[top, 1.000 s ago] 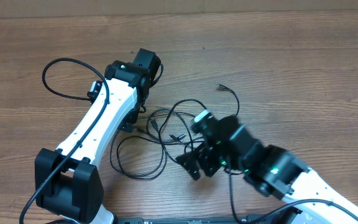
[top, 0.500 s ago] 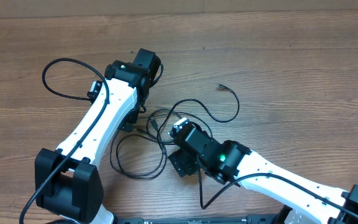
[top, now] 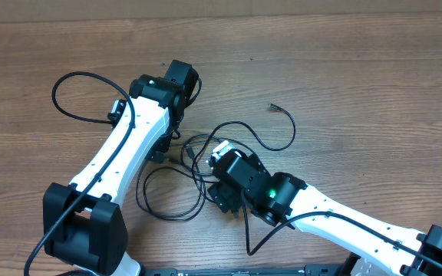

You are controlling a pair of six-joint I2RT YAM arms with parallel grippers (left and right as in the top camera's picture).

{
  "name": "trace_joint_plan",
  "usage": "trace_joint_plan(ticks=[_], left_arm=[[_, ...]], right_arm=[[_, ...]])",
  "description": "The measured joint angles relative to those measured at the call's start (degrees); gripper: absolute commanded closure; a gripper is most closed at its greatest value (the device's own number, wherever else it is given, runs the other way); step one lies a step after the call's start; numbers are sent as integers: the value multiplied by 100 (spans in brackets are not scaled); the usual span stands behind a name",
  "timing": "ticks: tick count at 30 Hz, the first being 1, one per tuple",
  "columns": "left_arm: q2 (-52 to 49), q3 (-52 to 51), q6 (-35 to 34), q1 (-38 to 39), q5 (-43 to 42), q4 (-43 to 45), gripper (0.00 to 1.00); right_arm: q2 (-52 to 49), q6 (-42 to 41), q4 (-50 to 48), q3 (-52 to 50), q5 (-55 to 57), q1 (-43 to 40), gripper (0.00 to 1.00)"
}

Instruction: Untangle cables

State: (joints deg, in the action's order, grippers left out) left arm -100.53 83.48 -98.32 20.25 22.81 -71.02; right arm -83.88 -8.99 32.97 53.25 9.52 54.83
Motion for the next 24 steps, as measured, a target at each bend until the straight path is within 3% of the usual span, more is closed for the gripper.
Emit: trace_joint_plan(ticks=[6,11,14,15,19,24], left_arm=[[0,0,0,0,0,-2,1],[0,0,0,0,0,-2,0],[0,0,0,0,0,-2,0],[0,0,-2,0,0,-2,0],[0,0,0,0,0,0,0],[0,0,0,0,2,0,0]], right_arm=[[-55,925,-138,0,136,0,25],[-210,1410,-192,-2,-118,0,21],[-299,1631,-232,-2,-321,0,24],[-326,1663,-245,-2,-356,0,29],[-466,1814,-245,0,-474,0,96],[-516,1805,-68,-2,-509,0,96]])
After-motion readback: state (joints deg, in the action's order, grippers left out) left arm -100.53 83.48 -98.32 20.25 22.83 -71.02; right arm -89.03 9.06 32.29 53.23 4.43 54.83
